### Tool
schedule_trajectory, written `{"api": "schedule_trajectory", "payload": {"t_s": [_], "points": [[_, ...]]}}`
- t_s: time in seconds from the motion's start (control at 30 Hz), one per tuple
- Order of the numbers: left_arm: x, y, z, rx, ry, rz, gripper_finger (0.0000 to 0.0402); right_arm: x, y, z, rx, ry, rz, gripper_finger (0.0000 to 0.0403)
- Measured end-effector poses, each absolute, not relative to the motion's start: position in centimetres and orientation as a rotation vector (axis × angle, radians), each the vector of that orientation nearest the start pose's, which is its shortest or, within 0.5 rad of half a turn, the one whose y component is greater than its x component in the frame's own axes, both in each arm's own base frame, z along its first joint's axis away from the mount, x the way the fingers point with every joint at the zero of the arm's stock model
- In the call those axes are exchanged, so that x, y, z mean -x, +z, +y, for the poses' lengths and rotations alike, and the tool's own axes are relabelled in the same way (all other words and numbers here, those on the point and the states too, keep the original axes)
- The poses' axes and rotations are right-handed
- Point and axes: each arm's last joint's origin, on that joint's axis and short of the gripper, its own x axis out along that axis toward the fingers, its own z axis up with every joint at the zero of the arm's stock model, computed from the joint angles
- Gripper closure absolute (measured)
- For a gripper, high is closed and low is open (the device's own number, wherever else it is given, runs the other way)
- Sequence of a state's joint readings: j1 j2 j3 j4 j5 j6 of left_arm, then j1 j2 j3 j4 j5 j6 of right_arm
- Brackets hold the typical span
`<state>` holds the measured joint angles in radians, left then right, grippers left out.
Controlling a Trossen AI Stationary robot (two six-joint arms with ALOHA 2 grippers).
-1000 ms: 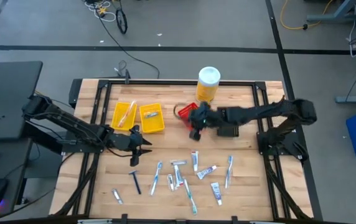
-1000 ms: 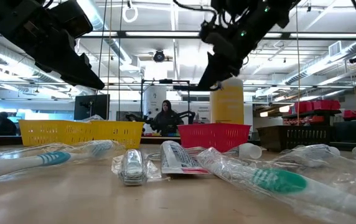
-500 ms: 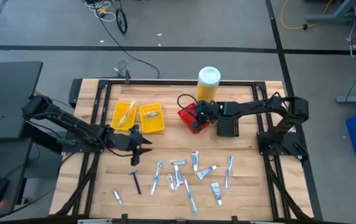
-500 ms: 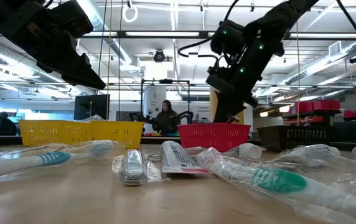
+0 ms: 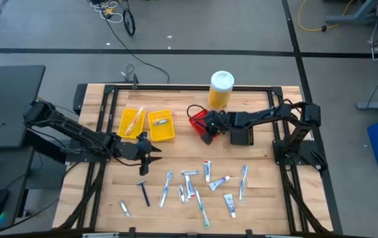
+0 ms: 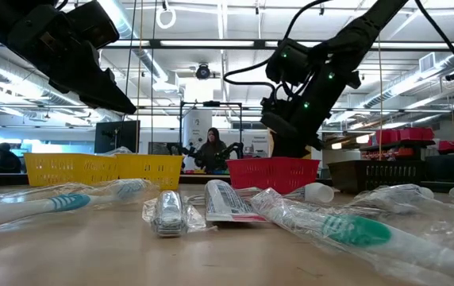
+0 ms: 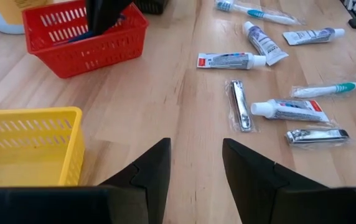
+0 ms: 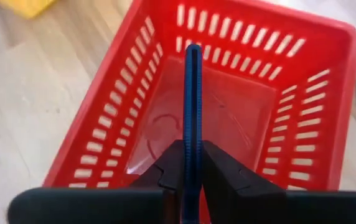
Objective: Pick & Place Travel size toiletries
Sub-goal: Put the blue razor into the red bin, then put the white toothpaste into the black bin
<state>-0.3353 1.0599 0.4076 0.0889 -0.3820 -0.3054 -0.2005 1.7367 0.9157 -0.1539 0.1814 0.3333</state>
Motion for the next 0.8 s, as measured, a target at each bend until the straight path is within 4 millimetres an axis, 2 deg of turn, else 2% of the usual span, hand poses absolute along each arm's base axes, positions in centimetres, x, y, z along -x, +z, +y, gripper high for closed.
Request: {"api": "schedule_trajectory", "payload": {"t_s": [0.1,0.43,0.6,0.8], "points": [[-19.4,18.2,-5.6,0.103,0.125,0.514,0.0249,-32.1,14.5,-7.1,-0.305,-0.507,0.916,0.0334],[-19.4,18.2,-5.6,0.113,0.128,0.513,0.0249,-32.3,14.8,-7.0,-0.273,-0.486,0.907,0.0234],[-19.4,18.2,-5.6,0.114,0.128,0.513,0.0249,-33.0,16.8,-6.3,-0.210,-0.431,0.849,0.0210],[-19.4,18.2,-5.6,0.115,0.129,0.512,0.0249,-32.9,18.8,-4.5,-0.125,-0.348,0.798,0.0199]]}}
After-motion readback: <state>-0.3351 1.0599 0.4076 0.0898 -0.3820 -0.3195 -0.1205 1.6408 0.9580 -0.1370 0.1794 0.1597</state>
